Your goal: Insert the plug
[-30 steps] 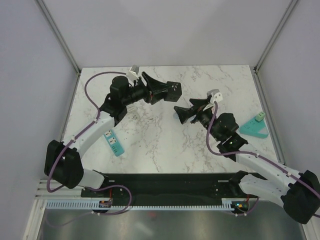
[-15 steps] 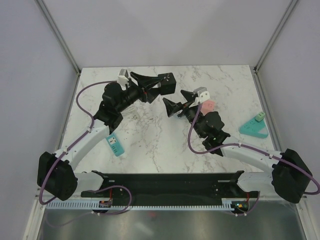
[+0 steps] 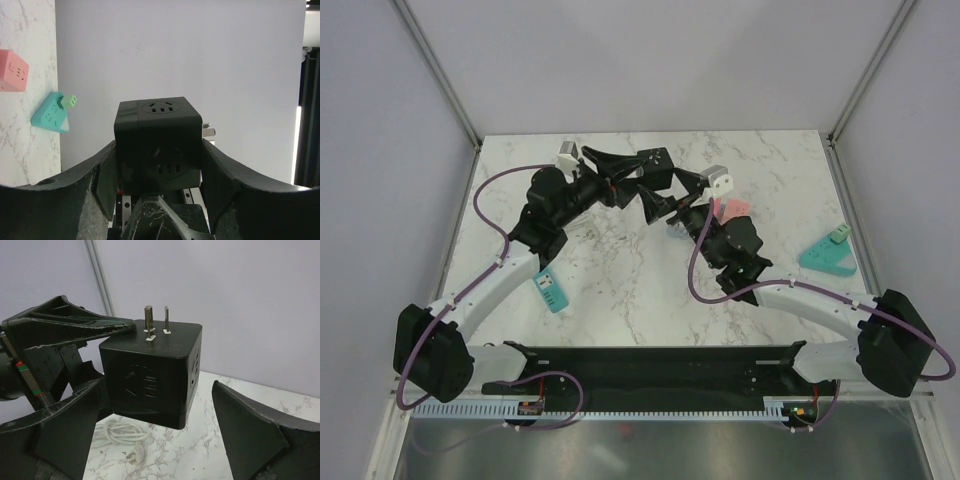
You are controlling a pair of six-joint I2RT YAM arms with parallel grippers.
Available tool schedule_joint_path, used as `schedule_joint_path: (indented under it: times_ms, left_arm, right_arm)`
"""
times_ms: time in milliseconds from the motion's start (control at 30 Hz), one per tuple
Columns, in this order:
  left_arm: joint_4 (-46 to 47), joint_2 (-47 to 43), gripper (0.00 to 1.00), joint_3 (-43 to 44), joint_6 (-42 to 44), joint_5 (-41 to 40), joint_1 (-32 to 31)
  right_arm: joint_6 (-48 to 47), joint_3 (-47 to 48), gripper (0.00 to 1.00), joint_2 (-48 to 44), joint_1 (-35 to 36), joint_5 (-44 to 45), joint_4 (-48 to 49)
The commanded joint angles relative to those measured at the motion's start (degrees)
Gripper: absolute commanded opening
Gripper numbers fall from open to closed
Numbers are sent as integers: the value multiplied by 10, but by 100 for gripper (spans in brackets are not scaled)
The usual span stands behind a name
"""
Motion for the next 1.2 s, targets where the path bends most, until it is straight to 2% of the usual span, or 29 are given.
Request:
schedule_joint_path:
  times_ms: [0, 100, 200, 233, 300, 333, 367, 400, 433, 467, 500, 533, 567, 667, 900, 967, 1033, 1167]
  left_arm:
    - [33, -25, 2, 3, -21, -17, -11]
    - [32, -28, 2, 0, -19, -19, -19]
    - [33, -32, 2, -8, -20, -21, -27]
    - [33, -33, 2, -11, -19, -20, -29]
    - [32, -38, 2, -17, -18, -20, -31]
    - [32, -40, 3, -20, -14, -19, -32]
    - [31, -43, 7, -24, -14, -18, -32]
    - [28, -44, 12, -29, -14, -17, -33]
    - [28, -47, 19, -31, -14, -15, -33]
    - [28, -47, 38, -36, -9, -14, -33]
    - [27, -49, 46, -36, -3, -11, -34]
    - [25, -50, 54, -36, 20, -8, -34]
    - [22, -52, 66, -34, 36, -6, -34]
    - [-15, -59, 77, -27, 87, -5, -34]
    - [-47, -75, 84, -22, 187, 22, -32]
    - [-73, -76, 85, -7, 248, 35, -30]
    - [-120, -76, 85, 31, 337, 50, -29]
    - [-298, -77, 85, 105, 511, 67, -28]
  right_arm:
    - [-20, 33, 98, 23, 6, 28, 29]
    - [-30, 46, 95, 38, 6, 41, 35]
    - [-31, 60, 86, 53, 8, 49, 45]
    - [-45, 64, 76, 55, 7, 49, 47]
    - [-48, 64, 62, 60, 7, 55, 58]
    - [-52, 61, 51, 60, 8, 57, 63]
    - [-54, 59, 46, 60, 8, 57, 67]
    - [-56, 58, 34, 59, 7, 57, 70]
    - [-62, 57, 27, 59, 7, 57, 70]
    - [-65, 57, 19, 56, 8, 55, 69]
    - [-67, 55, 0, 54, 8, 54, 71]
    - [-68, 49, 0, 47, 7, 56, 73]
    - [-70, 44, 0, 43, 7, 56, 75]
    - [-75, 35, 0, 22, 7, 46, 60]
    - [-78, 22, 0, -19, 7, 19, -31]
    - [-74, 21, 0, -34, 7, 11, -63]
    - [-67, 15, 0, -60, 6, -1, -119]
    - [-74, 25, 0, -101, 6, -17, -258]
